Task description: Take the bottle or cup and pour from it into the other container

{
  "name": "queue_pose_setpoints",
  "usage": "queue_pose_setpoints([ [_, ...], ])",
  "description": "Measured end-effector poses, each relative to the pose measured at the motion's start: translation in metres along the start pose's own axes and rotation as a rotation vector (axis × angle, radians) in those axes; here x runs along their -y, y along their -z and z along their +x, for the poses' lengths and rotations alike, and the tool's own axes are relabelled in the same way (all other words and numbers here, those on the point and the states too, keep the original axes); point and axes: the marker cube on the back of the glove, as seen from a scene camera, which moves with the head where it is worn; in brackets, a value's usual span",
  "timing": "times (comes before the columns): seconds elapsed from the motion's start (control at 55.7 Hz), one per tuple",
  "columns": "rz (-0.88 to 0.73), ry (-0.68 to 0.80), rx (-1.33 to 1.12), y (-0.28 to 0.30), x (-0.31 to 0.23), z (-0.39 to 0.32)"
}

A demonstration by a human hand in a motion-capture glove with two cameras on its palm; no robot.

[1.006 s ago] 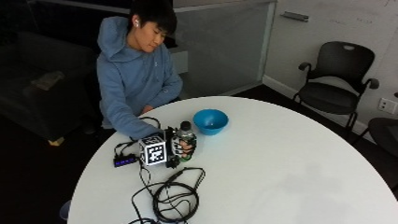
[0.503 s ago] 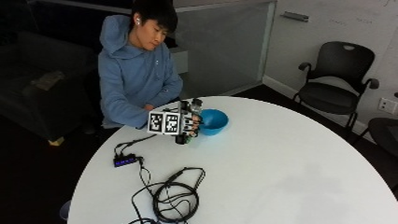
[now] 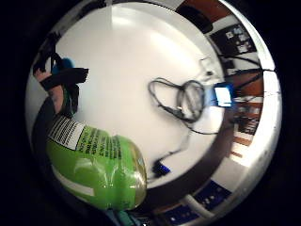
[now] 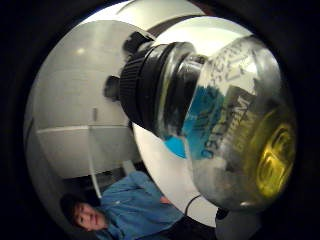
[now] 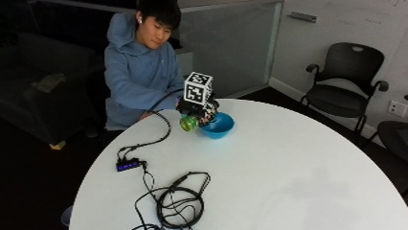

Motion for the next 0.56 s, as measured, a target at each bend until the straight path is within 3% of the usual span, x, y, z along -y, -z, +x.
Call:
queue_pose_setpoints([
  [0.108, -0.06, -0.016, -0.276, 0.004, 0.004, -0.019],
  [0.215, -0.193, 0.226, -0.586, 0.012, 0.0, -0.017],
  [0.341, -0.218, 0.009, -0.536, 0.002, 0.01, -0.06],
  [0.557, -0.235, -0.016, -0.738, -0.007, 0.021, -0.075],
])
